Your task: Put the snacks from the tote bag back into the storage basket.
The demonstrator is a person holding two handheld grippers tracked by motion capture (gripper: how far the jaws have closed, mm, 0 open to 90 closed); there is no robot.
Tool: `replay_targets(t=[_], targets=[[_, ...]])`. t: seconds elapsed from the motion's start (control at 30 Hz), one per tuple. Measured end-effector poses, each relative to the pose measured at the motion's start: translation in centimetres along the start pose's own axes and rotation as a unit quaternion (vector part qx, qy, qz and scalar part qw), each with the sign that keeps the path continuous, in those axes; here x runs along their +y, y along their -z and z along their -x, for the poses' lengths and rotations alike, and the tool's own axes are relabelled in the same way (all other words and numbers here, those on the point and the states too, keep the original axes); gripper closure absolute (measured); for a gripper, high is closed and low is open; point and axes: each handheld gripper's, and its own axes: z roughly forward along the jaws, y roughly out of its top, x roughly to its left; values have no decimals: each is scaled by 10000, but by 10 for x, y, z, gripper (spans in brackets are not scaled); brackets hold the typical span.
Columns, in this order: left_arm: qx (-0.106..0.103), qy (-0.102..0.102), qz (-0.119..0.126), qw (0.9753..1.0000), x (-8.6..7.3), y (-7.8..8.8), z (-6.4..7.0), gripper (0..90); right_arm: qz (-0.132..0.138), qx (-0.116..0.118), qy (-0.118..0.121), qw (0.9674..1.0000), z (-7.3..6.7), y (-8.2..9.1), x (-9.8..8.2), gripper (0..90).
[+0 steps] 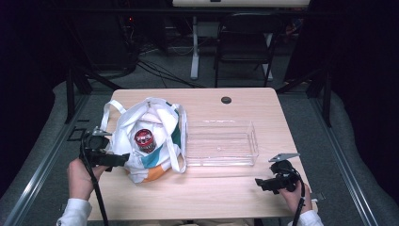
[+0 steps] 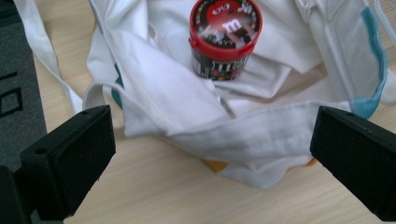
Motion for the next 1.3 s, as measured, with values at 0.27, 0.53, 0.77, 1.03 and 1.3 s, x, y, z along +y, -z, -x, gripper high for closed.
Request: replay_targets(t=[0.27,0.53,0.77,1.03,1.3], targets=[[-120,-93,-22,9999,23,-13,8,2,-3,2,-2,10000,0,0,0,136],[-260,-118,-64,9996,41,-25,11,2,-10,-10,-9,10000,0,0,0,136],[-349,-56,-112,9993,53,-36,11,1,-6,-4,-11,10000,0,0,0,136],[-521,57,-287,9982,65,-55,9,2,-4,23,-16,10000,0,-1,0,136],[-602,160,-589,9963,72,-82,7,7,-30,38,-5,10000,1,-2,0,136]])
